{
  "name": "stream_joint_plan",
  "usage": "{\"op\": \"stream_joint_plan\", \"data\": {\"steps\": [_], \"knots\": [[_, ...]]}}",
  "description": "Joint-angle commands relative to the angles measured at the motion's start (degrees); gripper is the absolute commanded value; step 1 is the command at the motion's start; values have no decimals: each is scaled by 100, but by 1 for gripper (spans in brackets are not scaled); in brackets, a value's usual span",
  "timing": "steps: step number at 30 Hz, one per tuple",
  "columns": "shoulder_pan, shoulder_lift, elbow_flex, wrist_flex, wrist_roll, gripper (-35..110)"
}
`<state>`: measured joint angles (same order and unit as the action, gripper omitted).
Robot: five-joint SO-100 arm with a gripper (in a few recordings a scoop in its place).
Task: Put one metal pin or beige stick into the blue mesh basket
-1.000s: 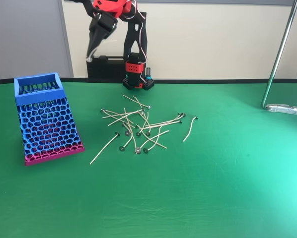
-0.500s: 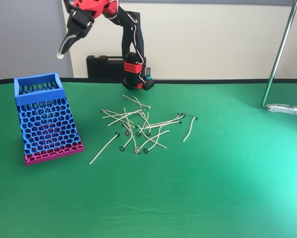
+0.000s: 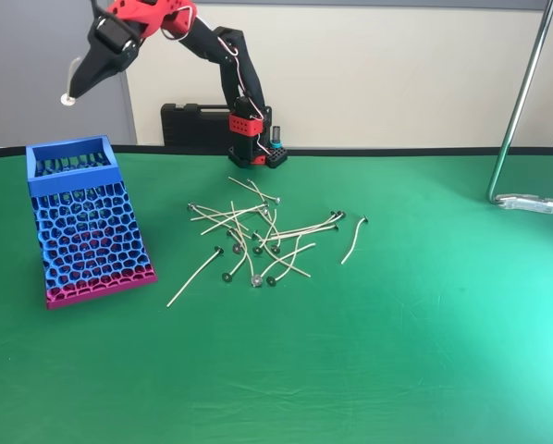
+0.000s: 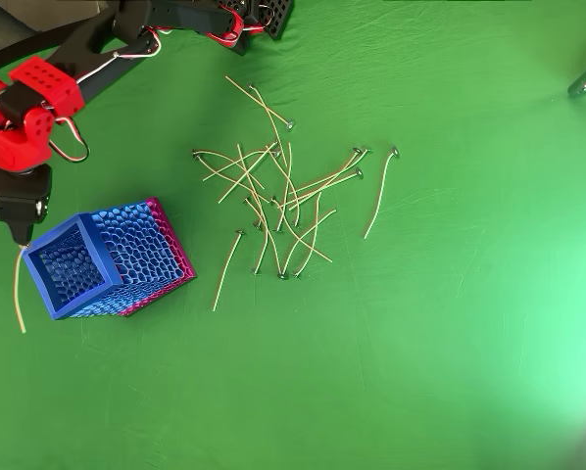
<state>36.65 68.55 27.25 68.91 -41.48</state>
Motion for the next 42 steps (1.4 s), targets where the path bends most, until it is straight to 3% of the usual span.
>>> {"op": "stream_joint_plan", "data": {"steps": [1,9,23,42], "knots": [[-44,-79,-396,18,-53,1],[-352,-193,-387,-9,35,1],[-299,-132,-457,-264,299,19],[-431,633,290,-387,686,18]]}}
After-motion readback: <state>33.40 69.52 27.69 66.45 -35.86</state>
